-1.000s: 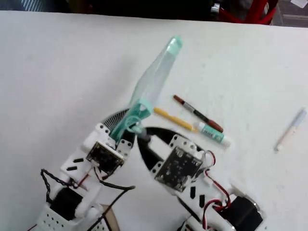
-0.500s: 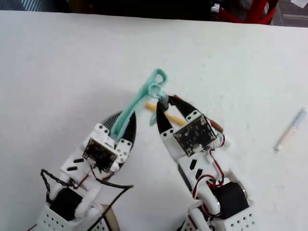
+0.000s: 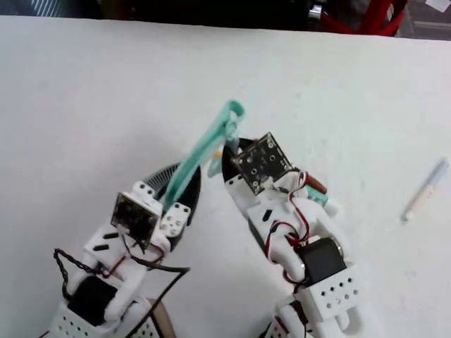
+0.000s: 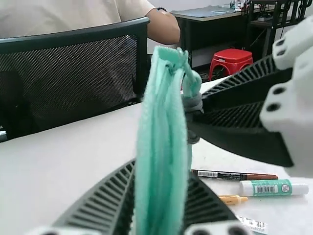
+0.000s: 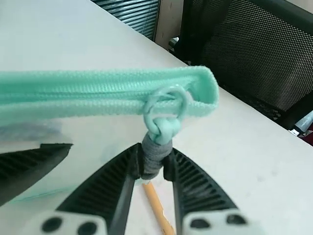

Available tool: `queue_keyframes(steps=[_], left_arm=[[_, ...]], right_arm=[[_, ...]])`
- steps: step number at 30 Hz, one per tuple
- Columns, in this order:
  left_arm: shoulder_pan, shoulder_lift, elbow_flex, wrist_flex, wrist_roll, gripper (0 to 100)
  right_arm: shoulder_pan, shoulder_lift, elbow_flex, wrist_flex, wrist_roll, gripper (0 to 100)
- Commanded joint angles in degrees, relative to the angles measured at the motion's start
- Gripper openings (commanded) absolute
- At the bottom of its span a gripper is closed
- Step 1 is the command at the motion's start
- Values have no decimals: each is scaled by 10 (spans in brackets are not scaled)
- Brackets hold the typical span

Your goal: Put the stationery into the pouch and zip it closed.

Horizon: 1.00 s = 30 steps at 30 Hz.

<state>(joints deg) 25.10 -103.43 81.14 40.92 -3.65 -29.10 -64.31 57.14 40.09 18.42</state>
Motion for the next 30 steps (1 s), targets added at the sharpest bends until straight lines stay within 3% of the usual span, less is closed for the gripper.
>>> queue_keyframes(steps=[1, 5, 9, 13, 16, 19, 24, 30], left_arm=[[0, -7, -98, 62, 30, 133], [-3, -7, -142, 120, 39, 132], [0, -7, -142, 123, 22, 11], [8, -11, -139, 126, -18, 23], [40, -12, -133, 120, -22, 22], [72, -12, -95, 66, -24, 22], [73, -11, -18, -20, -81, 21], [73, -11, -47, 11, -85, 21]], right_arm=[[4, 17, -4, -2, -3, 19], [5, 17, -4, -2, -3, 19], [6, 17, -4, -2, -3, 19], [6, 17, -4, 1, -3, 19], [2, 17, -4, 1, -3, 19], [-12, 8, -15, 7, -3, 19], [-90, -32, -99, 127, 2, 19], [-103, -88, -131, 192, 54, 19]])
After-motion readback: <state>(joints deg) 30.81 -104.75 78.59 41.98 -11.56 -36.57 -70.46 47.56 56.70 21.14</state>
